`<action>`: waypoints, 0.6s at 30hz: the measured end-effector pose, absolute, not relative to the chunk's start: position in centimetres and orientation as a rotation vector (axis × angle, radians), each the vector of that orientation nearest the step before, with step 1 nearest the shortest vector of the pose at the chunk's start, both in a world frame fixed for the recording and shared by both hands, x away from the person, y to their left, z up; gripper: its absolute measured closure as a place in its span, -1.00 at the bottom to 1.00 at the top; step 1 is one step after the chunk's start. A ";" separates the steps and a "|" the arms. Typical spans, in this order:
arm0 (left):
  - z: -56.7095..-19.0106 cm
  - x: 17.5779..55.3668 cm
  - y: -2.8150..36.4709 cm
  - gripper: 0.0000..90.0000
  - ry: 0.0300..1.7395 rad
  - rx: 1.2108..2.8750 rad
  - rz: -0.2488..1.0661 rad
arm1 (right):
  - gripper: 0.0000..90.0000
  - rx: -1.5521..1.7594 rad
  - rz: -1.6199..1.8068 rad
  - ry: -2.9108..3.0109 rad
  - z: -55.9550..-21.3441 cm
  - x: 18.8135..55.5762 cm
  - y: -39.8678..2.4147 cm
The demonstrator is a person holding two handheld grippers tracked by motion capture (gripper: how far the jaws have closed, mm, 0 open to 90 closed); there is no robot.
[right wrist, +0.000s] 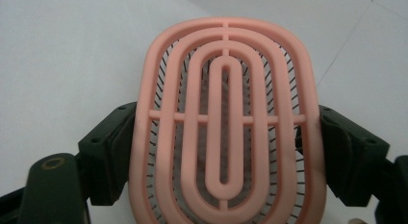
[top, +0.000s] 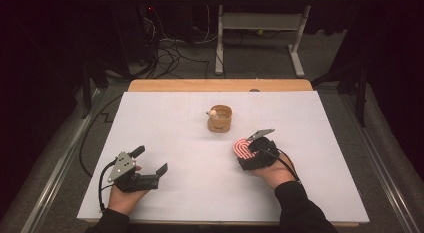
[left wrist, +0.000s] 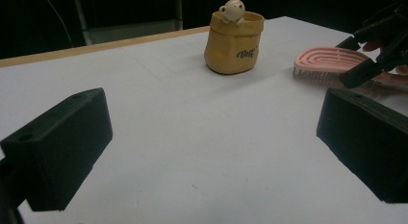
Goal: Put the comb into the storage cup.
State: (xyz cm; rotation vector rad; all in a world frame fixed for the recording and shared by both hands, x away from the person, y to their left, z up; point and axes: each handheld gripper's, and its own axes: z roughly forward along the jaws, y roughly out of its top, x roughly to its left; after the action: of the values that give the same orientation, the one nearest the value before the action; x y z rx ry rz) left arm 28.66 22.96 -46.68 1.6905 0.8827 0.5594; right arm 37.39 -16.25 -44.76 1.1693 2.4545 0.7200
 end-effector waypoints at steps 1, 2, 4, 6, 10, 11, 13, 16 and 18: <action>-46.7 28.7 23.0 -1.00 0.883 1.691 0.559 | -0.56 1.156 0.725 2.453 -44.8 37.4 -16.2; -46.7 28.6 22.9 -1.00 0.881 1.691 0.559 | -0.56 1.149 0.724 2.451 -44.8 37.3 -16.2; -46.7 28.6 23.0 -1.00 0.879 1.691 0.560 | -0.55 1.157 0.728 2.445 -44.9 37.2 -16.1; -46.6 28.6 23.0 -1.00 0.881 1.685 0.560 | -0.55 1.149 0.739 2.446 -44.9 37.2 -16.2; -46.6 28.7 23.1 -1.00 0.884 1.683 0.562 | -0.55 1.146 0.745 2.449 -44.9 37.2 -16.3; -46.6 28.7 23.1 -1.00 0.884 1.683 0.562 | -0.55 1.147 0.746 2.450 -44.9 37.2 -16.3; -46.7 28.7 23.1 -1.00 0.884 1.684 0.561 | -0.55 1.140 0.746 2.451 -44.9 37.2 -16.3; -46.7 28.7 23.1 -1.00 0.883 1.685 0.561 | -0.55 1.131 0.742 2.452 -44.9 37.1 -16.3; -46.7 28.7 23.1 -1.00 0.882 1.686 0.557 | -0.54 1.137 0.747 2.445 -44.8 37.0 -16.3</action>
State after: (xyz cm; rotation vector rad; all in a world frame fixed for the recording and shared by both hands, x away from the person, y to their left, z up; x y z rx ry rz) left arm 28.66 23.11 -46.67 1.6856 0.8825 0.5572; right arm 37.00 -16.33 -44.81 1.1365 2.4446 0.7468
